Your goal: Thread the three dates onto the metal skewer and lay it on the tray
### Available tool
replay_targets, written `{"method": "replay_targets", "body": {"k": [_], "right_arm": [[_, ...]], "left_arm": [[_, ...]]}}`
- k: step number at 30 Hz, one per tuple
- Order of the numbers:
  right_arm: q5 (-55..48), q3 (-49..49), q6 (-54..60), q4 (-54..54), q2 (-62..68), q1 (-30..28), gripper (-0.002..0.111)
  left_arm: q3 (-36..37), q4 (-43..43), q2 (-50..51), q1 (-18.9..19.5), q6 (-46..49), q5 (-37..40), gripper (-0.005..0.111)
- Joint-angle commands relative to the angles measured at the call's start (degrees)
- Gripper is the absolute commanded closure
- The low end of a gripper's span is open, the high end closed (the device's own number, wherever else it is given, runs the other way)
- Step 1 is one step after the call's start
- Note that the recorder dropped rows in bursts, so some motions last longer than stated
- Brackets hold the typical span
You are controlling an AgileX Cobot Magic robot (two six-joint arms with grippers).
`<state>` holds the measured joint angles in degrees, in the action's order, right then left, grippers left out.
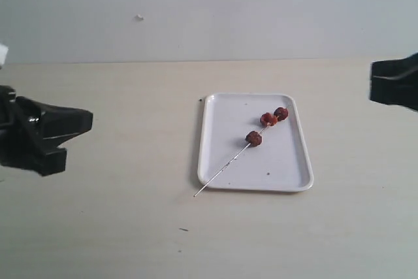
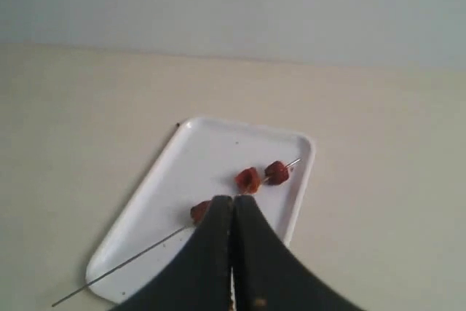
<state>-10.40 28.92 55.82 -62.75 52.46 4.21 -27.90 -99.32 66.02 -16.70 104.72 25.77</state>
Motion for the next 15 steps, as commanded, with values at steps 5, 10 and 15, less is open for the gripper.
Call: {"method": "replay_targets", "body": {"k": [5, 10, 15], "right_arm": [[0.0, -11.8, 1.5, -1.7, -27.0, 0.1, 0.108], [-0.2, -16.7, 1.1, -2.2, -37.6, 0.1, 0.108], [-0.4, -20.7, 1.1, -2.7, -47.3, 0.1, 0.108]], "left_arm": [[10.7, -0.6, -18.5, 0.2, -0.3, -1.5, 0.107], [15.5, -0.6, -28.9, 0.2, -0.8, 0.5, 0.107], [19.8, -0.6, -41.2, 0.2, -1.0, 0.5, 0.107]]}}
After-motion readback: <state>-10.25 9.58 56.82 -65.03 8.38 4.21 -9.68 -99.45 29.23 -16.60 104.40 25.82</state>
